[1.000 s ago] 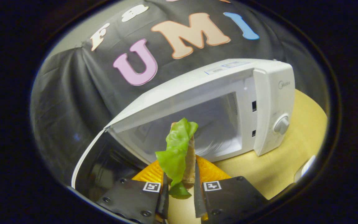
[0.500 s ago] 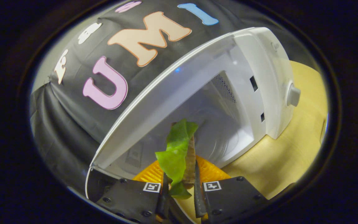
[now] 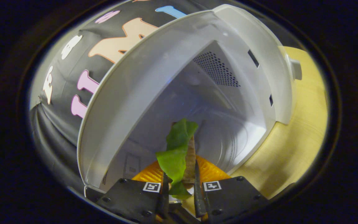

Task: Open the microwave oven with the left hand, put the food in, and close the microwave oven.

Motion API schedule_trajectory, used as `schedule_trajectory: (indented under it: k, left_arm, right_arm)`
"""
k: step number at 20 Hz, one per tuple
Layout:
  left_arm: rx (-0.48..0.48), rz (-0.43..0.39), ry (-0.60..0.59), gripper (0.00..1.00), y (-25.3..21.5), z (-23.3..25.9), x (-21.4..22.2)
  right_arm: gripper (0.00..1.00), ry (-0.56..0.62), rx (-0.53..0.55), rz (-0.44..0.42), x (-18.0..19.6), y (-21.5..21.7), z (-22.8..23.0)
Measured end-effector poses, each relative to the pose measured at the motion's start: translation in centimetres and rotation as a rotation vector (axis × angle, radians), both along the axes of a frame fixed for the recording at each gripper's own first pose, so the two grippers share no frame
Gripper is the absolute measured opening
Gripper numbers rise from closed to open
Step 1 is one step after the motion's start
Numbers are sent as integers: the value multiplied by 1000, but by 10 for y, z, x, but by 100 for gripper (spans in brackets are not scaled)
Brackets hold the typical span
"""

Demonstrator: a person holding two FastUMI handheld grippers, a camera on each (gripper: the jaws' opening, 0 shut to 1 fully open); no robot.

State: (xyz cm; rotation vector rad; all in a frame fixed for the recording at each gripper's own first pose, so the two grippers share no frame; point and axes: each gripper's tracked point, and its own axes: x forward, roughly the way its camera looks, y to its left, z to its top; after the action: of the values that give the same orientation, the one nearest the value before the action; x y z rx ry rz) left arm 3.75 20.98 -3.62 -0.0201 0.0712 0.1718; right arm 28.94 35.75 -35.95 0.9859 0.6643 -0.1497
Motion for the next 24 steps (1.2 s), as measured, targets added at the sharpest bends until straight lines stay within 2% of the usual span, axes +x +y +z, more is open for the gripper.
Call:
schedule_trajectory:
  k: [3,4,5,6,7,10,11,14,16,18,19,24]
  left_arm:
    - [-29,58,-8,93,8,-2,-6]
    - [-51,62,10,93,6,-10,-10]
    - [-67,71,26,92,7,-15,-13]
    - [-75,81,38,93,11,-19,-15]
    - [-75,95,42,93,19,-21,-16]
    - [-58,145,36,92,36,-26,-23]
    - [-65,154,47,94,38,-30,-24]
    - [-97,158,57,95,38,-35,-27]
    - [-93,157,52,92,39,-33,-28]
    - [-86,158,47,92,41,-32,-29]
    - [-84,158,49,95,42,-32,-30]
    - [-86,152,67,95,42,-37,-35]
  right_arm:
    - [31,-6,17,-39,9,0,-4]
    - [38,-8,17,-52,12,0,-5]
    - [31,-8,18,-62,13,0,-6]
    - [31,-10,21,-70,16,2,-6]
    - [38,-11,21,-74,17,2,-7]
    - [38,-5,32,-78,20,4,-9]
    - [31,2,34,-82,21,4,-10]
    - [41,52,-9,-86,13,-3,-16]
    - [63,52,-95,-81,15,-13,-25]
    - [85,71,-182,-36,8,-16,-36]
    - [85,63,-221,-9,7,-17,-36]
    - [89,28,-439,76,5,-34,-30]
